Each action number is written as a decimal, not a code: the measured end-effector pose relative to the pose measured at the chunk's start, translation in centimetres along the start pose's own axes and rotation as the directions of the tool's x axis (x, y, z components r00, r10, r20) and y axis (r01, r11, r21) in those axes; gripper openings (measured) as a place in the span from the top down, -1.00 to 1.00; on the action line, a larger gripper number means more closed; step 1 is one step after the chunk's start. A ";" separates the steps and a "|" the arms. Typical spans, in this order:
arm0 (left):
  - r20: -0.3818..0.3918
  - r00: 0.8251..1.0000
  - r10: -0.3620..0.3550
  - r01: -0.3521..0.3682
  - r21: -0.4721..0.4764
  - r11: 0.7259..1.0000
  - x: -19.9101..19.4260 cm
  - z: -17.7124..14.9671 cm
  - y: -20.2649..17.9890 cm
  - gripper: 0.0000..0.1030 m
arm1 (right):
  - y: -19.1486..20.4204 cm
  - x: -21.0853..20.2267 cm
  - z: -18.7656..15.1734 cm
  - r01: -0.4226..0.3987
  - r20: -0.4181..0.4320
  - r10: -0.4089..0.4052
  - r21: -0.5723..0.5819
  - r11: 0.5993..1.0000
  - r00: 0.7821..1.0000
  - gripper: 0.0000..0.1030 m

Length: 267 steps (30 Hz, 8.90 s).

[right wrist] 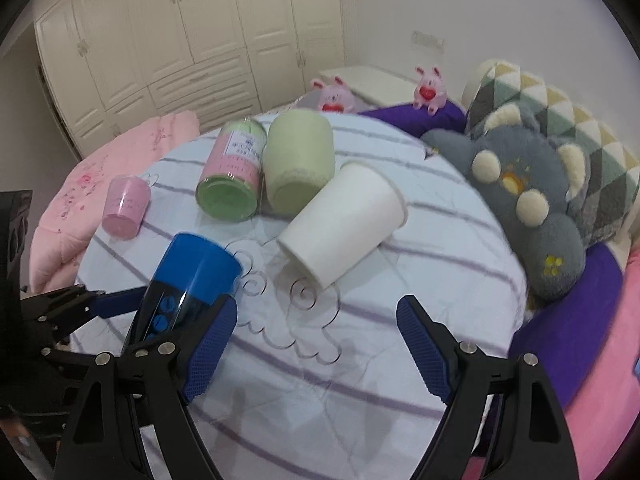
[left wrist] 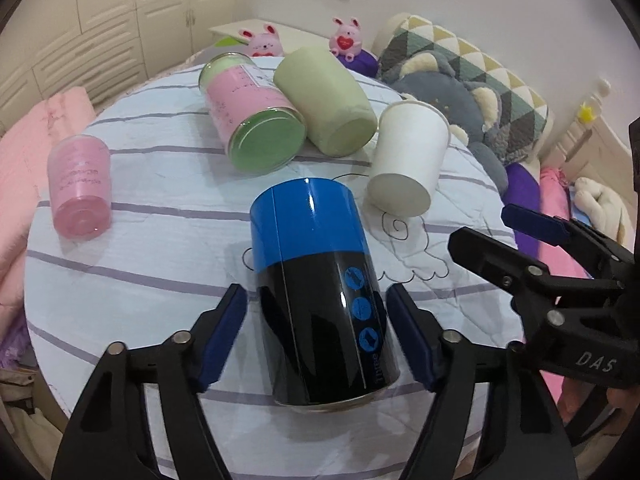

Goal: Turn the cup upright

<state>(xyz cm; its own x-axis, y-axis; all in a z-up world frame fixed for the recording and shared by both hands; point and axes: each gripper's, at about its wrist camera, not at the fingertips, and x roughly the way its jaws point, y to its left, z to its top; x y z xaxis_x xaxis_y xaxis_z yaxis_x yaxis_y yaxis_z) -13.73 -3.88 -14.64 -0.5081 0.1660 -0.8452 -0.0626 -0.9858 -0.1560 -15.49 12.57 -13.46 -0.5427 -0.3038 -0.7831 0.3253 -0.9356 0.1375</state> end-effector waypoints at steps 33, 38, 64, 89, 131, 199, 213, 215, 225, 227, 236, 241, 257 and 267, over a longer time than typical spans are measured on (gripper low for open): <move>-0.005 0.997 0.083 -0.083 0.020 0.996 -3.9 -2.4 2.1 -0.99 | 4.3 4.9 2.0 -0.266 -0.277 0.350 0.299 0.916 0.895 -0.62; -0.037 0.999 -0.010 0.010 0.000 1.000 -2.8 -2.0 2.4 -1.00 | 4.6 6.7 2.1 -0.261 -0.313 0.360 0.317 0.912 0.879 -0.62; -0.086 0.993 -0.077 0.082 0.053 0.995 -2.3 -2.3 0.7 -1.00 | 4.4 7.7 2.7 -0.301 -0.275 0.361 0.238 0.924 0.891 -0.32; -0.038 0.999 -0.014 0.013 -0.047 0.999 0.7 -0.1 0.8 -1.00 | 5.4 2.8 3.3 -0.210 -0.002 0.211 -0.114 0.971 0.978 -0.32; 0.053 0.995 0.079 -0.081 0.045 0.996 -2.1 -3.1 -1.4 -1.00 | 7.4 -1.8 -1.6 -0.081 0.108 0.109 -0.239 0.968 0.988 -0.57; 0.315 0.942 0.115 -0.129 0.026 0.991 -13.7 -3.3 -4.1 -1.00 | 2.6 -13.5 -1.9 0.108 0.165 -0.087 -0.124 0.986 0.983 -0.57; 0.392 0.913 0.109 -0.138 0.047 0.989 -16.0 -2.4 -4.5 -1.00 | 3.6 -15.3 -0.4 0.121 0.222 -0.088 -0.137 0.983 0.971 -0.57; 0.395 0.912 0.113 -0.145 0.052 0.988 -16.0 -2.3 -4.8 -1.00 | 3.5 -15.4 -0.3 0.122 0.228 -0.089 -0.132 0.984 0.969 -0.57; 0.393 0.916 0.085 -0.127 0.082 0.988 -15.7 -1.8 -5.3 -1.00 | 3.1 -16.1 0.0 0.147 0.260 -0.115 -0.105 0.984 0.959 -0.57; 0.392 0.916 0.085 -0.127 0.083 0.988 -15.6 -1.6 -5.3 -1.00 | 2.9 -16.3 0.0 0.165 0.271 -0.139 -0.078 0.983 0.953 -0.57; 0.407 0.910 0.077 -0.127 0.099 0.987 -16.0 -1.3 -5.9 -1.00 | 2.7 -17.1 0.2 0.191 0.299 -0.173 -0.033 0.981 0.938 -0.57; 0.412 0.908 0.077 -0.128 0.097 0.987 -16.2 -1.2 -5.9 -1.00 | 3.0 -17.3 0.1 0.192 0.318 -0.172 -0.031 0.981 0.932 -0.57; 0.414 0.906 0.092 -0.144 0.097 0.985 -15.9 -1.5 -6.0 -1.00 | 3.6 -16.6 0.0 0.176 0.290 -0.152 -0.055 0.983 0.945 -0.58; 0.441 0.891 0.113 -0.176 0.105 0.979 -15.8 -1.8 -6.5 -1.00 | 3.8 -16.2 -0.2 0.178 0.275 -0.153 -0.066 0.982 0.949 -0.58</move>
<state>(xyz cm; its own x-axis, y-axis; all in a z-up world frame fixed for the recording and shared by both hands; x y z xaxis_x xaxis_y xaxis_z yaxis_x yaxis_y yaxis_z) -3.77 -0.04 -1.15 -0.8381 0.0253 -0.5449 -0.0624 -0.9968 0.0498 -5.33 13.97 -0.39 -0.7782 -0.1945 -0.5972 0.2743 -0.9606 -0.0446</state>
